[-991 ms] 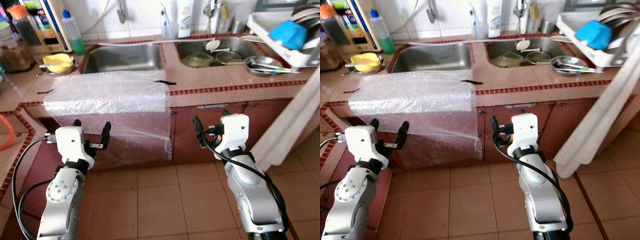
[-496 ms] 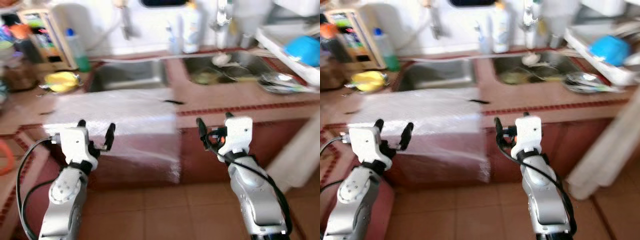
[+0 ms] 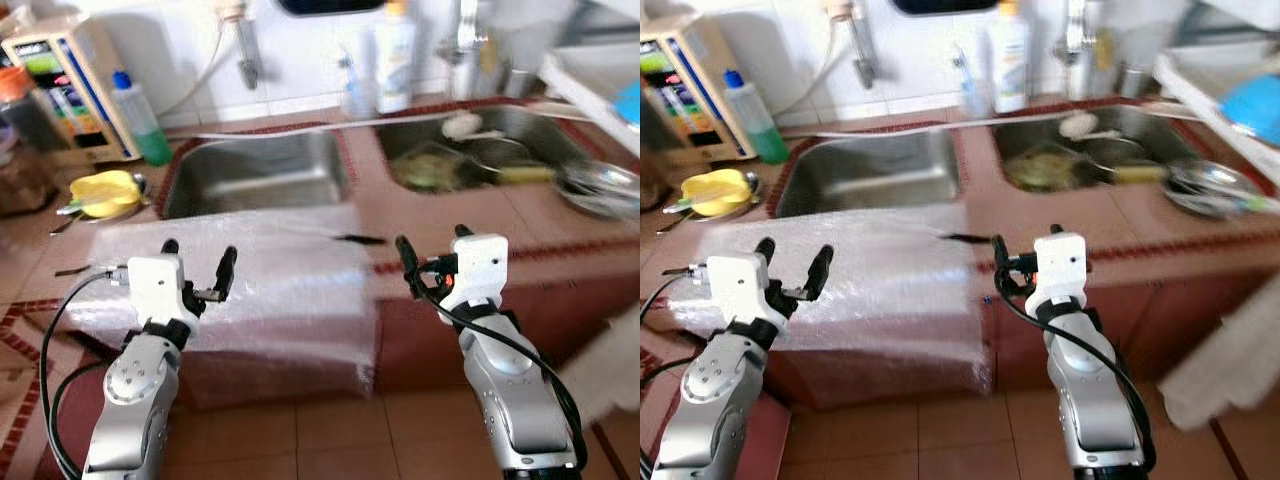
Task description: Kitchen organization
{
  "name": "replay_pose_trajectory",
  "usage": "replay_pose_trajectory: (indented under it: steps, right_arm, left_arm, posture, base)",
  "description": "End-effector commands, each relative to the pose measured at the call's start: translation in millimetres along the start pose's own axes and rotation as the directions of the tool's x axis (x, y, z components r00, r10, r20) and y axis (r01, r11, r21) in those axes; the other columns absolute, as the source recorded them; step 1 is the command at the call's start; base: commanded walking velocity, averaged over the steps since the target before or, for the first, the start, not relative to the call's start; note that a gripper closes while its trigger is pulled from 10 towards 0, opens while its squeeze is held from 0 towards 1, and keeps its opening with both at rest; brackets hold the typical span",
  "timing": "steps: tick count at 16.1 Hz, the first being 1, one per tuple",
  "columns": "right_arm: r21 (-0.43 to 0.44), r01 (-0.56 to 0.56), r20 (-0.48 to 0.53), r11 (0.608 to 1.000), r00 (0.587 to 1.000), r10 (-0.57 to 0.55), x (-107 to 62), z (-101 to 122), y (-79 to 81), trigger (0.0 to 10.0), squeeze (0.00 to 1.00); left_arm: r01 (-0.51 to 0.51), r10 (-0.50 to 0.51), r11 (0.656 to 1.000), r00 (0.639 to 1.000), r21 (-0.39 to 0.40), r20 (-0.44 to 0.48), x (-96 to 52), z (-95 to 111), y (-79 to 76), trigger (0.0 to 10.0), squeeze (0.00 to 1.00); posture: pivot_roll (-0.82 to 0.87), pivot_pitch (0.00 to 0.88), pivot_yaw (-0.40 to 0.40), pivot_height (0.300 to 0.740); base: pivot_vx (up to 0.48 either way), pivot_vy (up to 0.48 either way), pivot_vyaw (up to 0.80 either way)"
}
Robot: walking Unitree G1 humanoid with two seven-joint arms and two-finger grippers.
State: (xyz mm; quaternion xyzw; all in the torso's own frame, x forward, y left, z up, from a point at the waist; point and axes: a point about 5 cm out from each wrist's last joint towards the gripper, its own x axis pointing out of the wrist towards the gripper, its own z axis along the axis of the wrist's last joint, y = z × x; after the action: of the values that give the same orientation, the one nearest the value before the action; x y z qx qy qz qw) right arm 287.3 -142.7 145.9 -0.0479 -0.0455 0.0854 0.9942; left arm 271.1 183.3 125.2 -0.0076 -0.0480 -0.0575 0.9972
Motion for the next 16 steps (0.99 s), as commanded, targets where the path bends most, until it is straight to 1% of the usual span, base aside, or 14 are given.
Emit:
replay_pose_trajectory:
  steps: [1,3,4,5,16]
  right_arm:
    - [0.008,-0.034,0.02,0.999,0.999,0.033,3.3,4.6,10.9,10.0,0.0]
    - [0.007,-0.037,0.021,0.999,0.999,0.037,3.8,4.5,11.2,10.0,0.0]
    - [0.007,-0.037,0.02,0.999,0.999,0.037,4.0,4.2,10.8,10.0,0.0]
    - [0.007,-0.037,0.019,0.999,0.999,0.037,3.9,3.7,10.8,10.0,0.0]
    - [0.006,-0.021,0.024,1.0,0.999,0.021,2.9,3.4,9.7,10.0,0.0]
  left_arm:
    - [-0.024,0.024,0.999,1.0,0.021,-0.004,-3.2,1.4,9.7,10.0,0.0]
    - [-0.036,0.036,0.999,0.999,0.01,-0.016,-3.2,-0.4,9.7,10.0,0.0]
    - [-0.053,0.053,0.999,0.998,0.001,-0.026,-3.1,-2.0,10.3,10.0,0.0]
    - [-0.049,0.049,0.999,0.999,-0.01,-0.021,-2.8,-1.7,10.1,10.0,0.0]
    - [-0.027,0.027,0.999,0.999,-0.02,-0.035,1.2,-1.2,7.9,10.0,0.0]
  posture:
    - [-0.17,0.077,0.09,0.74]
    - [-0.17,0.077,0.09,0.74]
    - [-0.17,0.077,0.09,0.74]
    - [-0.17,0.076,0.09,0.74]
    - [-0.18,0.073,0.103,0.74]
  base:
    - [0.48,0.0,0.0]
    - [0.446,0.0,0.0]
    - [0.0,0.0,0.0]
    - [0.0,0.0,0.0]
    - [0.0,0.0,0.0]
